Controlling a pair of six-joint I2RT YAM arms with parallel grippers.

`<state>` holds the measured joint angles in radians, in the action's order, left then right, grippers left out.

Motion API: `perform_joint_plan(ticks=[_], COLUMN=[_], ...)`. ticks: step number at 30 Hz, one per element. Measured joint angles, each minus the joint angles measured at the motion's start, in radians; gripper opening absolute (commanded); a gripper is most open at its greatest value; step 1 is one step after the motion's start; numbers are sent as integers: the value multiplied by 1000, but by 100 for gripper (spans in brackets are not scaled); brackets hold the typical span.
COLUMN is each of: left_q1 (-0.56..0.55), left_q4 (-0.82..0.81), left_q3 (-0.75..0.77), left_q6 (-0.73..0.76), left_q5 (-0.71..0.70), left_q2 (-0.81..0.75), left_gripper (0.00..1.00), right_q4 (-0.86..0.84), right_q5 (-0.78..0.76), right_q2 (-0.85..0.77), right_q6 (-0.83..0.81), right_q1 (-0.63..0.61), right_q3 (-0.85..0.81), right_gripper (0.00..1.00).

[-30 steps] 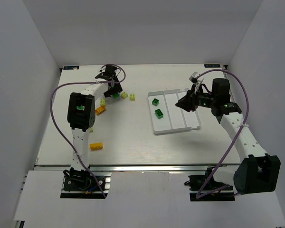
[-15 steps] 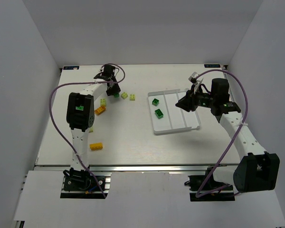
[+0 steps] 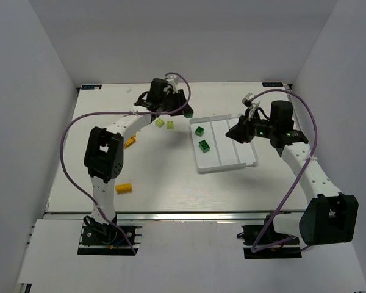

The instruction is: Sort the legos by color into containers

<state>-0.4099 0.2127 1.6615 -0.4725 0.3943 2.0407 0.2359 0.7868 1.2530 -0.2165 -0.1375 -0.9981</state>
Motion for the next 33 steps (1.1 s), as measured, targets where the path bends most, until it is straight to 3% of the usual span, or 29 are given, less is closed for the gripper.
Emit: perform_joint_plan(ticks=[2,3,8,17,19,20,23,27,29,30,33], left_q1=[-40,-55,-111,-147,-149,-149,-138,-78,-13,30,203], left_q4=[-6,-6,13,61,69,80,89,140,157,163,182], left_q3=[0,0,16,73,75,75,24,-140,-212,-251,-383], left_q6=[-8,-12,-23,-26,-26,-27,-29,-27,-34,-38,-63], left_q5=[19,27,32,-10,-21,-29,-77,-200,-253,-282,-377], left_q2=[20,31,95,134,132,129,75,-123,-238,-291,-447], left_gripper=[21,30,54,63,56,37,8,5,16,33,65], right_q4=[0,0,0,0,0,0,0,0,0,0,0], right_q5=[0,0,-2,-2,-2,-2,0,2,2,3,4], right_q2=[0,0,0,0,0,0,-1,-1,-1,-1,-1], right_q6=[0,0,0,0,0,0,0,0,0,0,0], right_q1=[0,0,0,2,5,7,7,7,7,7,7], right_q3=[0,0,0,0,0,0,0,0,0,0,0], right_gripper=[37,38,38,40,40,40,40,40,40,40,41])
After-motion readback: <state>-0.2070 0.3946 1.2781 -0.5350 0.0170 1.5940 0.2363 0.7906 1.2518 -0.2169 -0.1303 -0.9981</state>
